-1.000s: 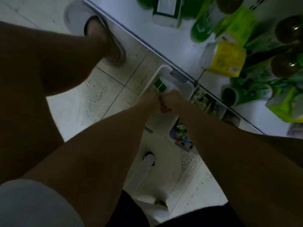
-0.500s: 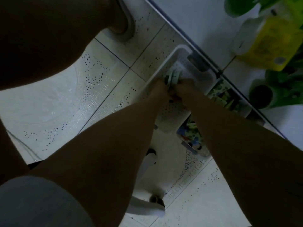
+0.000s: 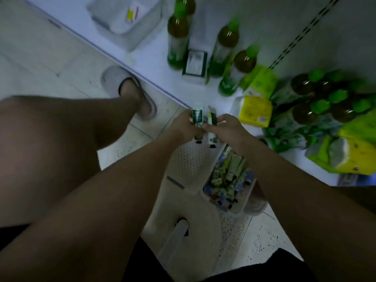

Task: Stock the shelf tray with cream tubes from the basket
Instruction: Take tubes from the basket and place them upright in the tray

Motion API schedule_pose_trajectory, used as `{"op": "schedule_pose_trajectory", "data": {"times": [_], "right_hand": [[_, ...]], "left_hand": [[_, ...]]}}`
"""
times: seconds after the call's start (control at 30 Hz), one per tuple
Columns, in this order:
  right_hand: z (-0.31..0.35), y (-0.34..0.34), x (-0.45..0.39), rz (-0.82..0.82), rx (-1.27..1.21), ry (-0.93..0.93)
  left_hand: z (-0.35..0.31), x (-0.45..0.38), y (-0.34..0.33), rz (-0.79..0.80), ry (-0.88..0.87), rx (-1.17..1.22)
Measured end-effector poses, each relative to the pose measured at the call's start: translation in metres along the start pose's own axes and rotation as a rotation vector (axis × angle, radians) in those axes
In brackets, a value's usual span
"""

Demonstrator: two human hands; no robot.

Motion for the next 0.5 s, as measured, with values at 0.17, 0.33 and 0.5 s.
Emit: {"op": "schedule_pose_trajectory", "data": {"times": [0.17,0.33,0.5], "right_hand": [[0.074,0.038,0.076,-0.01,-0.041,0.238],[0.148,0.082,0.165,-0.116,-0.013,0.464],[0.215,0.129,0.269,-0.214,0.033,0.709]], "left_hand": [[-0.086,0.047,0.041,-0.002,-0.248,0.0],[-0.195,0.129,0.077,-0.061,-0.501,-0.079],[-0.298,0.21,0.094,-0.077,-0.689,-0.103]]}}
Point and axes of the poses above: each hand's wrist, its own x-axis away from the middle knuckle, its own y-axis out of the back of the hand, z = x × y, the point moved 8 cm from there along -x, towards the middle knuckle, and after that the axes turned 8 degrees about z, right-handed, at the moved point
